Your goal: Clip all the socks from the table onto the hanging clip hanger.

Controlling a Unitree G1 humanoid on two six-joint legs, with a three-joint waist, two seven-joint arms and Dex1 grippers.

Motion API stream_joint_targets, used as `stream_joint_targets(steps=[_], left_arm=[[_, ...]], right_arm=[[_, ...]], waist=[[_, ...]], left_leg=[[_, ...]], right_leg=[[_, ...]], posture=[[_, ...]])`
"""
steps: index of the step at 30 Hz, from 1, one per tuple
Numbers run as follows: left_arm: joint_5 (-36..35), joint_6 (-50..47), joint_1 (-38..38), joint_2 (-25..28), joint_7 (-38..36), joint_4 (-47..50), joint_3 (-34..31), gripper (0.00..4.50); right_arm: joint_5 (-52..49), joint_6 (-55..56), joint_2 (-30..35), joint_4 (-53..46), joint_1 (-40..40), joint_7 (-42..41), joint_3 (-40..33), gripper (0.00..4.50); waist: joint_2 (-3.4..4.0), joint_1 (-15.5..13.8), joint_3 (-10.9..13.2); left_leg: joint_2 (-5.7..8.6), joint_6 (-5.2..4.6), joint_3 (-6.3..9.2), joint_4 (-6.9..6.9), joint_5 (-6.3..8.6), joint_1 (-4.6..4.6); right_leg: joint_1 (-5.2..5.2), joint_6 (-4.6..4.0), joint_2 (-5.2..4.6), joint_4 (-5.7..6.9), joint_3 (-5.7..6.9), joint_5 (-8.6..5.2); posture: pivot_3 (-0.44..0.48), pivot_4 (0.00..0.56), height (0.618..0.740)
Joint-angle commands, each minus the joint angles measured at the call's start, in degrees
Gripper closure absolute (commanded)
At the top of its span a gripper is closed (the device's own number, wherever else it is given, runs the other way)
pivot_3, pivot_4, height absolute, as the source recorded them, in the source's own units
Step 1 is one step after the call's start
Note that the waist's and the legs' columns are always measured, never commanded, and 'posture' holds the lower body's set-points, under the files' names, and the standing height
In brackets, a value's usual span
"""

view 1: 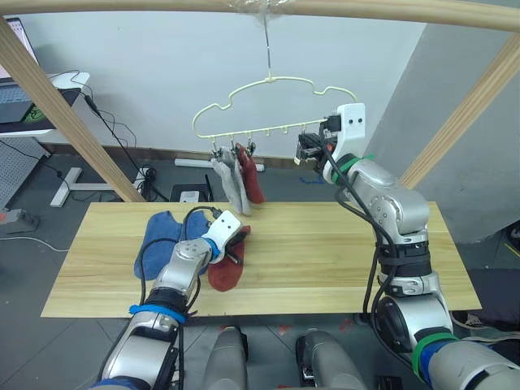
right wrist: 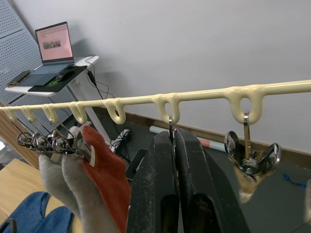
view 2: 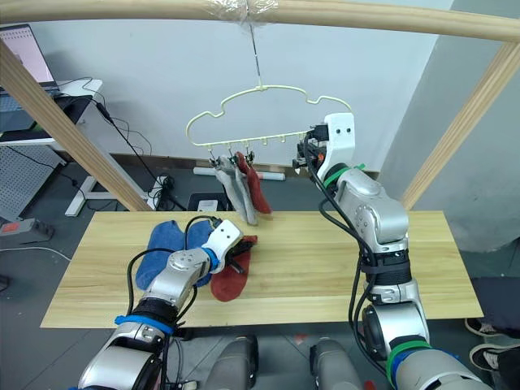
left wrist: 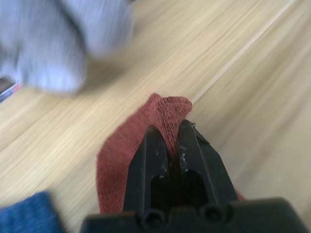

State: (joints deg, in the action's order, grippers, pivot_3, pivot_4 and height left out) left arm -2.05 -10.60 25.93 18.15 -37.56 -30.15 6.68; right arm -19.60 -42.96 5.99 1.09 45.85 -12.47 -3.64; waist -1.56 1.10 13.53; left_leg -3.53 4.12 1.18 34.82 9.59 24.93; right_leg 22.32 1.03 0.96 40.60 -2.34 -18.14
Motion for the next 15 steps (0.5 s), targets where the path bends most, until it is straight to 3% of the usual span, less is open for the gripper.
stream_joint_targets(steps=[1,9,15], left_arm=[[-6.22,-3.89,-2.71,-0.47,-5.23,12.06,-1.23,4.47],[-19.99,-11.85,-4.86,-3.57,-6.74,29.15,-6.49,4.47],[-20.99,-9.22,-1.69,-7.8,-2.61,31.19,-7.29,4.47]], right_arm=[[-0.93,0.2,0.61,0.9,1.26,-0.11,-1.99,4.5],[-6.13,-8.44,-1.26,1.52,4.41,4.68,-8.08,4.5],[-13.38,-23.52,-4.48,-1.81,6.73,12.47,-16.29,4.5]], waist=[[0.0,0.02,0.0],[0.01,0.02,0.01],[0.01,-0.12,0.01]], left_leg=[[-0.01,0.0,-0.01,0.0,0.0,0.0],[-0.02,0.0,0.07,0.01,0.0,0.0],[0.01,0.0,0.11,0.0,0.0,0.07]], right_leg=[[0.0,0.0,0.0,-0.01,-0.01,0.0],[-0.03,0.04,-0.01,-0.02,-0.05,-0.02],[-0.05,0.02,-0.01,-0.16,-0.04,-0.01]], posture=[[0.033,0.217,0.74],[0.029,0.215,0.74],[0.027,0.215,0.74]])
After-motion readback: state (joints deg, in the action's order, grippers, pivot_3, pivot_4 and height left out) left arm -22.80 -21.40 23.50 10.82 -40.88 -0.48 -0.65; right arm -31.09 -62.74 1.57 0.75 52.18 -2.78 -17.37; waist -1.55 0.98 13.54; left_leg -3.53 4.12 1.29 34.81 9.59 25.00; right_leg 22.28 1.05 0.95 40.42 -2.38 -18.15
